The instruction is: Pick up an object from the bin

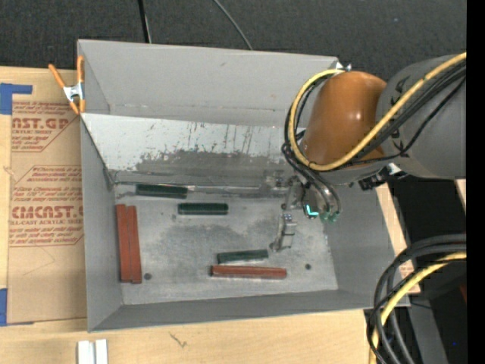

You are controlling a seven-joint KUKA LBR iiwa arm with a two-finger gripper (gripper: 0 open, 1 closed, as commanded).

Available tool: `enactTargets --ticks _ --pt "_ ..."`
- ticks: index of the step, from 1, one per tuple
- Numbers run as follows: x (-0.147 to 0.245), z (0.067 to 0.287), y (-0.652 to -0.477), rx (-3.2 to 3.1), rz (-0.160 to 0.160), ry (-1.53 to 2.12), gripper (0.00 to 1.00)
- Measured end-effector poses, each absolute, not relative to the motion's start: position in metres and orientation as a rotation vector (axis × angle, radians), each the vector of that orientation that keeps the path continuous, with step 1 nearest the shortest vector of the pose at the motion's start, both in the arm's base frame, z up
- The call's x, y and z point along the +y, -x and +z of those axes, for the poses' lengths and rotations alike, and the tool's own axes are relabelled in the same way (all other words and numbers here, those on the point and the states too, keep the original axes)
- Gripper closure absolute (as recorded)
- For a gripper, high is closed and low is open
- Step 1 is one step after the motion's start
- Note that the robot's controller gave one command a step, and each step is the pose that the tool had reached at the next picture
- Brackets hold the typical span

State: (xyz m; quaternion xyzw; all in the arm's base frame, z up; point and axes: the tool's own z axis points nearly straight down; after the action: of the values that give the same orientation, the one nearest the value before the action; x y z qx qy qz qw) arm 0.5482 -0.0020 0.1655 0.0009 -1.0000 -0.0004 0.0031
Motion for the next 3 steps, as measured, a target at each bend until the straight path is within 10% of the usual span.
enactTargets --ticks 1,2,3 --pt "-0.002 0.169 -0.55 -3.143 -0.001 -0.003 0.0" --pt "-0.016 0.075 -0.488 -3.095 0.0 -0.579 1.0" --pt "-0.016 0.071 -0.487 -3.098 0.0 -0.581 0.0"
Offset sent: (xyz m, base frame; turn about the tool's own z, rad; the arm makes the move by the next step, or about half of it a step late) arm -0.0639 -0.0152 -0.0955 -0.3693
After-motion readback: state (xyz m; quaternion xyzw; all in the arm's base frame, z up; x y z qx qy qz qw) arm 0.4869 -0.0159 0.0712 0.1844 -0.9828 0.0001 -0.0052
